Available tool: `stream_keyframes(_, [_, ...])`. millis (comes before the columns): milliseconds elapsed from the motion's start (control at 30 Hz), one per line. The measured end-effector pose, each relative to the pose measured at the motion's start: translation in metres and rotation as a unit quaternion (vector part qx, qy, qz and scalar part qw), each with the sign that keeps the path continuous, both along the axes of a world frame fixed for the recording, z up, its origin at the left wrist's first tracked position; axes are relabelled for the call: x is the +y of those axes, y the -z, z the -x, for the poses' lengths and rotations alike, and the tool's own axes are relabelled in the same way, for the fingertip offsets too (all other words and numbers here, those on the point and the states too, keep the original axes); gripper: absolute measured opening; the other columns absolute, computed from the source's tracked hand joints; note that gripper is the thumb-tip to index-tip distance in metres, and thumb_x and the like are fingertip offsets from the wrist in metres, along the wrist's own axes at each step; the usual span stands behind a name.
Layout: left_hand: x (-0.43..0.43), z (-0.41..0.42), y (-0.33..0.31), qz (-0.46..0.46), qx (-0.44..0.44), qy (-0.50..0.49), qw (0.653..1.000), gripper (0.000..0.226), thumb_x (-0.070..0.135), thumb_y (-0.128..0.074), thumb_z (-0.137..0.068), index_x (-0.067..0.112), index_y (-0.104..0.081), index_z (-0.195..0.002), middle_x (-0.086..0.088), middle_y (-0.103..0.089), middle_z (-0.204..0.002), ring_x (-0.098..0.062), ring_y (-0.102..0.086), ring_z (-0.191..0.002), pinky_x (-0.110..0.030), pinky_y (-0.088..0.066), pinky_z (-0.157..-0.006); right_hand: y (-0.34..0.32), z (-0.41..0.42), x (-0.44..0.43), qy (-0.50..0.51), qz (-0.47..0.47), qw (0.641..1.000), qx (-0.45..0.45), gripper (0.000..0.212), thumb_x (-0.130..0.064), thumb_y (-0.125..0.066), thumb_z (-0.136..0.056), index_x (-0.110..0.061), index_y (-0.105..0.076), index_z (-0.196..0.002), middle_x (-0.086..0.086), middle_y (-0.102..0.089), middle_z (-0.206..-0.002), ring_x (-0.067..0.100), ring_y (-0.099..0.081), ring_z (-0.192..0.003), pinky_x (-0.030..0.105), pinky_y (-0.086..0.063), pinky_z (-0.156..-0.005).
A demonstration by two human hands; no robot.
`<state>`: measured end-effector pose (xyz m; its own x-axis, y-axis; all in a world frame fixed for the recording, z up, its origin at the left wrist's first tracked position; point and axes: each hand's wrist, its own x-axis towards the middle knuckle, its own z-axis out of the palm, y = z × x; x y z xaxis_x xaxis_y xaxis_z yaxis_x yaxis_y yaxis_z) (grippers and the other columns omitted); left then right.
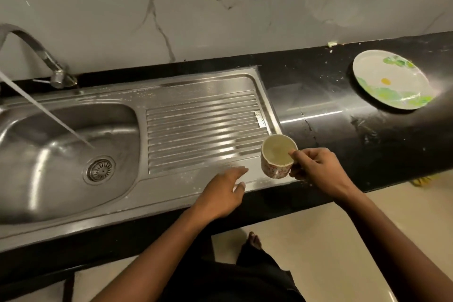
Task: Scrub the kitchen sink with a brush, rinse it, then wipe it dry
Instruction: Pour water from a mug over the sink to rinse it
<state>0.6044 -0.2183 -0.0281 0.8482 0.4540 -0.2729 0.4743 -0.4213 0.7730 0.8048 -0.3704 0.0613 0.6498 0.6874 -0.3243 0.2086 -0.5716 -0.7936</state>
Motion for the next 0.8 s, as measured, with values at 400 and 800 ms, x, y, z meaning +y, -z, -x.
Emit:
stream_keyframes(400, [-0.072, -0.057, 0.029, -0.148, 0.100, 0.121, 0.976, 0.068, 0.042, -0.039, -0.108, 0.016, -0.016, -0.166, -0.003, -0.008, -0.175, -0.022, 0.001, -0.161, -0.048, 0.002, -0.131, 0.004, -0.069, 0.002, -0.162, 0.082, 0.978, -0.105, 0.039, -0.047, -0.058, -0.102, -0.023, -0.076, -0.079, -0.010, -0.074, -0.067, 0.004, -0.068, -0.055, 0.015, -0.046, -0.050])
stream_keyframes(800, [-0.063, -0.053, 0.038, -0.173, 0.157, 0.053, 0.971, 0.078, 0.056, -0.036, -0.106, 0.018, -0.005, -0.167, 0.000, 0.011, -0.174, -0.020, 0.011, -0.161, -0.047, -0.001, -0.131, 0.009, -0.082, -0.001, -0.169, 0.048, 0.984, -0.042, 0.047, -0.044, -0.059, -0.103, -0.013, -0.075, -0.071, 0.003, -0.075, -0.067, 0.026, -0.071, -0.063, 0.035, -0.058, -0.059])
